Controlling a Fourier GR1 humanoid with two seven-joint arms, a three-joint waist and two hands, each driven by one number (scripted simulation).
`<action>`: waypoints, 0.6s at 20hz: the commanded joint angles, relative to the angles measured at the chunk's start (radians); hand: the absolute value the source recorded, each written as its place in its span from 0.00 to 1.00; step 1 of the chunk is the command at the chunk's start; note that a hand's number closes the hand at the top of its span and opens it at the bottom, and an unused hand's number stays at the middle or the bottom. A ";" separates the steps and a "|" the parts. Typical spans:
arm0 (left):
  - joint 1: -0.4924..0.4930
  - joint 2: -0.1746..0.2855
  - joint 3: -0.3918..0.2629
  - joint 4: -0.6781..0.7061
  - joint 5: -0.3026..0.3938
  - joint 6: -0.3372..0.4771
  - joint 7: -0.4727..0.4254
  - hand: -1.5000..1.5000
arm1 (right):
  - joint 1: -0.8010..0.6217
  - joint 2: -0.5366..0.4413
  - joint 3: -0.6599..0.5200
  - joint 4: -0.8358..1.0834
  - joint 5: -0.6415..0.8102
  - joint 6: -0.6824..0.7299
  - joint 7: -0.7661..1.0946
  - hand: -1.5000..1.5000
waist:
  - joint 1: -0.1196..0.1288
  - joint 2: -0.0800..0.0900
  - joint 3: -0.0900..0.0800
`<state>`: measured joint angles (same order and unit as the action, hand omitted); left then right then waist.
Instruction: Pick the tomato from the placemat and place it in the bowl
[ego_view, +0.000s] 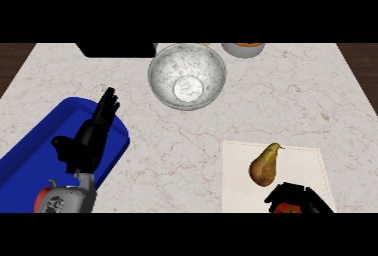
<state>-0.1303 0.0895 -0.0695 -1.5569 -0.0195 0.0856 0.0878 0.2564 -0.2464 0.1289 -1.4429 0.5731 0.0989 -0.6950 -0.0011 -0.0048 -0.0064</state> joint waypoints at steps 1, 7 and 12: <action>0.009 -0.036 -0.043 -0.030 -0.027 0.025 0.025 0.50 | -0.036 0.143 0.181 -0.055 0.110 0.014 0.199 1.00 | 0.011 0.004 0.005; -0.040 -0.014 -0.027 0.044 -0.011 -0.019 -0.022 0.50 | -0.269 0.243 0.509 -0.036 0.033 0.011 0.610 1.00 | 0.058 0.016 0.005; -0.059 -0.026 -0.014 0.046 -0.003 -0.007 -0.004 0.50 | -0.423 0.245 0.732 -0.106 -0.203 -0.254 0.737 1.00 | 0.046 0.010 0.007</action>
<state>-0.1760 0.0707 -0.0916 -1.5284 -0.0302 0.0783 0.0882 -0.0737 -0.0165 0.6965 -1.5196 0.4938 0.0020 -0.0610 0.0455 0.0052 -0.0006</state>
